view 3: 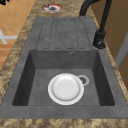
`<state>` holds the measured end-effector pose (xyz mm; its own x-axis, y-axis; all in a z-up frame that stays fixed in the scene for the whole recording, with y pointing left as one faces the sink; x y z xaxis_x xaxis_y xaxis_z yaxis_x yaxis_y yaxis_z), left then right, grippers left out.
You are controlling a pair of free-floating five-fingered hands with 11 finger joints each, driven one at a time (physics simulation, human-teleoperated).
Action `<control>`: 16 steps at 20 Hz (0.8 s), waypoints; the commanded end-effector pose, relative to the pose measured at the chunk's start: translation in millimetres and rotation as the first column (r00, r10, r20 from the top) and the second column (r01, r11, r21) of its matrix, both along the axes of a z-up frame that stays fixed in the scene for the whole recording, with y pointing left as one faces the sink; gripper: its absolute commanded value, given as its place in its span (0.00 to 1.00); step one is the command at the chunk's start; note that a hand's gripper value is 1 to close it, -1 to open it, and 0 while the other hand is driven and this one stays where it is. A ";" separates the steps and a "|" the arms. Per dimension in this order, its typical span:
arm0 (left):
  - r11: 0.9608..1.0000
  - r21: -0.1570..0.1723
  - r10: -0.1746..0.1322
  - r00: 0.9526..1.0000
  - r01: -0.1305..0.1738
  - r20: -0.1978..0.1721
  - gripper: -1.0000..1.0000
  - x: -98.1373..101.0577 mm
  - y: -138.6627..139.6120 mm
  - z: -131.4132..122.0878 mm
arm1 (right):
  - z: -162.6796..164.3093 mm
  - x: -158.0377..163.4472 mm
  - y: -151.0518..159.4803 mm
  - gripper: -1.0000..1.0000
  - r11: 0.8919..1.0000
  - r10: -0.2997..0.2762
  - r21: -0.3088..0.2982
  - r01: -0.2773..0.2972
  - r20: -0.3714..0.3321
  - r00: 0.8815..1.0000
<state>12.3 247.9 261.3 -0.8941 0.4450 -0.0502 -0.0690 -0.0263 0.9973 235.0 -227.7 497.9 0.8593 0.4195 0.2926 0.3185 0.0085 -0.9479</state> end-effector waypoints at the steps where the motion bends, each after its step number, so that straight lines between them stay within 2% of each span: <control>1: 1.000 0.000 0.000 1.000 0.000 0.000 0.50 0.0 0.0 0.0 | 0.0 21.1 13.0 0.00 0.998 -0.068 -0.008 0.068 0.000 0.998; 8: 1.000 0.000 0.000 1.000 0.000 0.000 0.50 0.0 0.0 0.0 | -6.3 39.9 48.0 0.00 0.988 -0.149 -0.041 0.149 0.004 0.989; 16: 1.000 0.000 0.000 1.000 0.000 0.000 0.50 0.0 0.0 0.0 | -10.1 83.6 66.2 0.00 0.953 -0.289 -0.085 0.291 0.034 0.957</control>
<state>12.3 247.9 261.3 -0.8941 0.4450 -0.0502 -0.0690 -0.0263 0.9973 297.1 -172.4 490.8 0.9369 0.2101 0.2795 0.3124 -0.1440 -0.9390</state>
